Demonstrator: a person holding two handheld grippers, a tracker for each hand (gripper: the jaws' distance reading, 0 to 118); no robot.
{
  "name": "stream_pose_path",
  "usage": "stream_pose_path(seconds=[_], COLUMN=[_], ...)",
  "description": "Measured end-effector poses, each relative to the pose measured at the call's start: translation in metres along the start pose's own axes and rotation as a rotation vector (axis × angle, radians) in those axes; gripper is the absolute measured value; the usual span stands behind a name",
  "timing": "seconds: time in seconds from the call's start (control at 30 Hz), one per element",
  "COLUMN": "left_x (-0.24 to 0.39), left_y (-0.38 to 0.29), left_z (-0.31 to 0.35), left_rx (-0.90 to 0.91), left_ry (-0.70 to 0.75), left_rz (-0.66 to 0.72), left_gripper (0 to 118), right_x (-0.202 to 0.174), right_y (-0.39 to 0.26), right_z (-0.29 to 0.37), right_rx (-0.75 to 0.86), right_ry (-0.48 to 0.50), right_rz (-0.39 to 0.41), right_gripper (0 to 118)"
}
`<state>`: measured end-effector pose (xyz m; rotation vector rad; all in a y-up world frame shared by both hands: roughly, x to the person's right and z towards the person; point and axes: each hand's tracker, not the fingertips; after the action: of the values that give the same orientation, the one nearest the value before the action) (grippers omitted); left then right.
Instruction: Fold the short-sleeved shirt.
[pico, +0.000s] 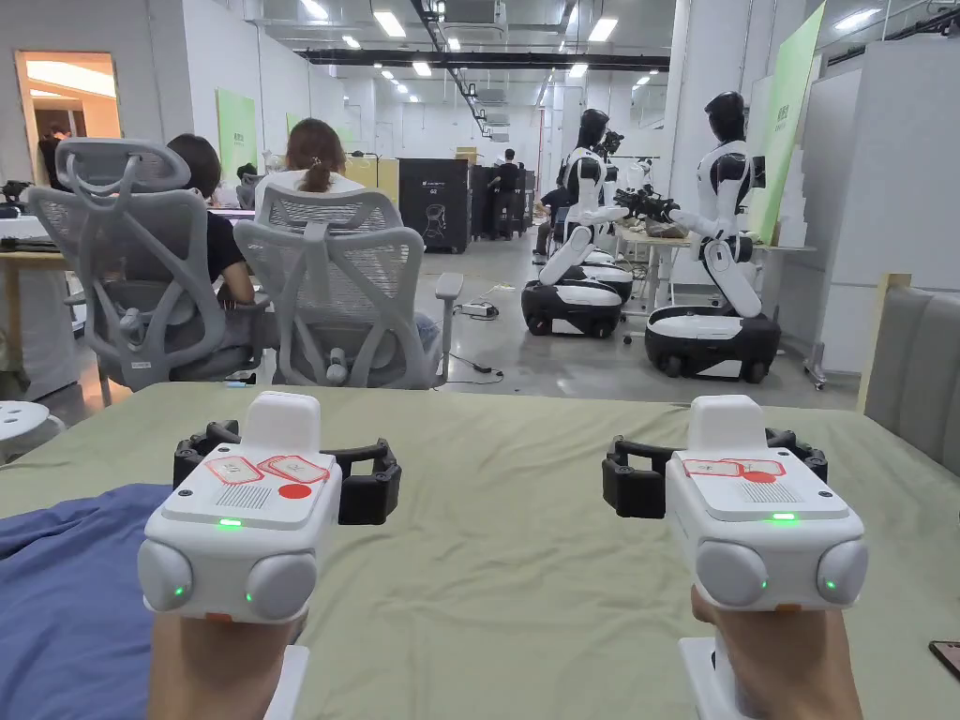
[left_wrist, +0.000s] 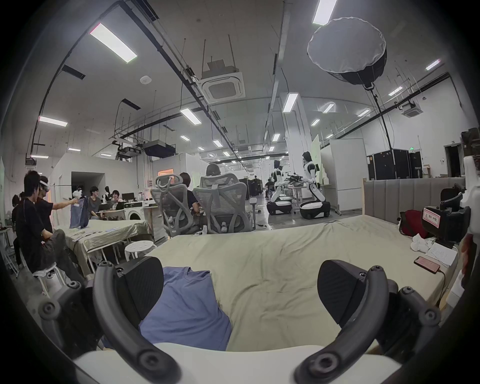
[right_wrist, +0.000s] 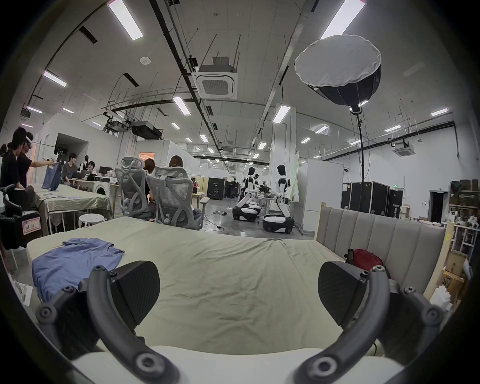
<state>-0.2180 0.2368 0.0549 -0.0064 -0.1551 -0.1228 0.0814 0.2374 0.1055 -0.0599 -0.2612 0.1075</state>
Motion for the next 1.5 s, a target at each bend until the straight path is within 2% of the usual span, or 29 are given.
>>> stream_pose_path(seconds=[0.5,0.73,0.87,0.97,1.07,1.5], left_x=[-0.0013,-0.0021,-0.0002,0.0009,0.0010,0.0012], left_y=[-0.0009,-0.0018,-0.0024,-0.0019,-0.0019,-0.0027], left_z=[0.0008,0.0010,0.0001,0.0004,0.0006,0.0022], left_rx=[0.000,0.004,0.005,0.012,0.012,0.013], left_ry=[0.000,-0.006,-0.011,-0.011,-0.011,-0.014], left_rz=[0.023,0.024,0.016,0.010,0.009,0.017], left_gripper=[118,118,118,118,118,118], right_x=[-0.0007,0.0030,0.0014,0.0031,0.0062,0.0032], right_y=[-0.0024,-0.0018,-0.0022,-0.0030,-0.0023,-0.0072], right_z=[0.0011,0.0017,0.0005,0.0004,0.0011,0.0024], right_rx=[0.001,0.006,0.006,0.016,0.022,0.012], right_ry=[0.008,0.004,-0.019,-0.030,-0.016,0.015], right_rz=[0.008,-0.022,-0.003,-0.025,-0.055,-0.043], right_gripper=[118,118,118,118,118,118])
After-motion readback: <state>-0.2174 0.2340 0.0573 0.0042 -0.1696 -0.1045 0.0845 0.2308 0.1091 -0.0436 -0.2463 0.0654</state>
